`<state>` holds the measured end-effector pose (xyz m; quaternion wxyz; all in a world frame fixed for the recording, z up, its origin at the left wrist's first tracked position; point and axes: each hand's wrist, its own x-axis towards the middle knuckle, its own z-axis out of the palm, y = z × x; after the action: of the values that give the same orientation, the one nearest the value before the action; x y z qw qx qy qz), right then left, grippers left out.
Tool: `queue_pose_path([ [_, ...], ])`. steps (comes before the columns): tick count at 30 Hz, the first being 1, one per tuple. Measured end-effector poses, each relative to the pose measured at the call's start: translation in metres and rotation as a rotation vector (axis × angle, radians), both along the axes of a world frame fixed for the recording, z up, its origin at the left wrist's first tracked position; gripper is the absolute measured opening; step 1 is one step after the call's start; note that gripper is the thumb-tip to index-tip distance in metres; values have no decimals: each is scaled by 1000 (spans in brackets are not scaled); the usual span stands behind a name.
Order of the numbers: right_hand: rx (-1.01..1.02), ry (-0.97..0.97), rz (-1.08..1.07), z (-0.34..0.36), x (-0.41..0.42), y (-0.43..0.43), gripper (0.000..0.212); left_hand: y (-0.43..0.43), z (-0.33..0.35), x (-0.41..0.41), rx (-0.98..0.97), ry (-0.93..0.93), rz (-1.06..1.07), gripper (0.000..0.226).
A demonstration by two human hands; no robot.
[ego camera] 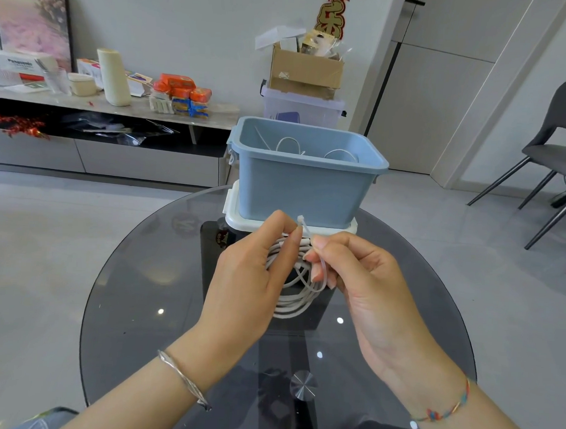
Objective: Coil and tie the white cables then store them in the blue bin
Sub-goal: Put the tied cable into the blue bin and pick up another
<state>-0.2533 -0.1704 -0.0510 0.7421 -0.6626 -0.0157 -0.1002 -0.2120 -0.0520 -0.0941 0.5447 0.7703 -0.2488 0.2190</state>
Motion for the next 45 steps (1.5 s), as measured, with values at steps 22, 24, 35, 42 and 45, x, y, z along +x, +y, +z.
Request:
queue_pose_path([
  [22,-4,9,-11,-4,3,-4,21,3,-6,4,226,-202,48,13],
  [24,-14,-2,-22,-5,6,-7,19,4,-7,7,240,-189,50,18],
  [35,-249,59,22,-12,18,-28,0,5,-13,10,305,-117,-36,15],
  [42,-130,86,-11,-16,26,-38,15,4,-15,18,301,150,-203,18],
  [45,-170,87,24,-15,29,-43,8,5,-18,21,301,243,-235,15],
])
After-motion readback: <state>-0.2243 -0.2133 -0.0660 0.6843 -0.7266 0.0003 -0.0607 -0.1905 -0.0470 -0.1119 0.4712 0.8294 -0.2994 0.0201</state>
